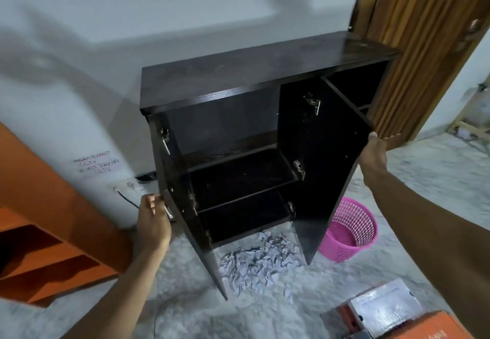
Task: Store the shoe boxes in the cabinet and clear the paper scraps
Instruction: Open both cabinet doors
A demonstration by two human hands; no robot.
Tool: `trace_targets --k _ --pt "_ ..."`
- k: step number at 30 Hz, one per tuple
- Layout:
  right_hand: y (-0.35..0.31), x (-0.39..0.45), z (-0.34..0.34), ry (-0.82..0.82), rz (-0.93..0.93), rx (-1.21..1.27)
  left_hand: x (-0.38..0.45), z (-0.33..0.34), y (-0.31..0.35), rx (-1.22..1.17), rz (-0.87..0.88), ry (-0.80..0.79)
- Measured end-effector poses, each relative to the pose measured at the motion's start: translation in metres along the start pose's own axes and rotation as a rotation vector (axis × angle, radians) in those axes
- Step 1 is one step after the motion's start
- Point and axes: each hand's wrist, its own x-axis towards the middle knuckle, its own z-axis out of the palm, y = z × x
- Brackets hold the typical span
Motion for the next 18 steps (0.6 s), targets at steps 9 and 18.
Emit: trace_targets --k 9,18 --pt "0.056 -0.044 -0.042 0.090 -0.024 -0.070 -0.085 -0.036 -0.013 0.102 0.112 0.301" --pt "0.120 -0.100 -0.098 0.012 0.041 -0.124 -0.162 0.014 -0.018 0.137 0.055 -0.259"
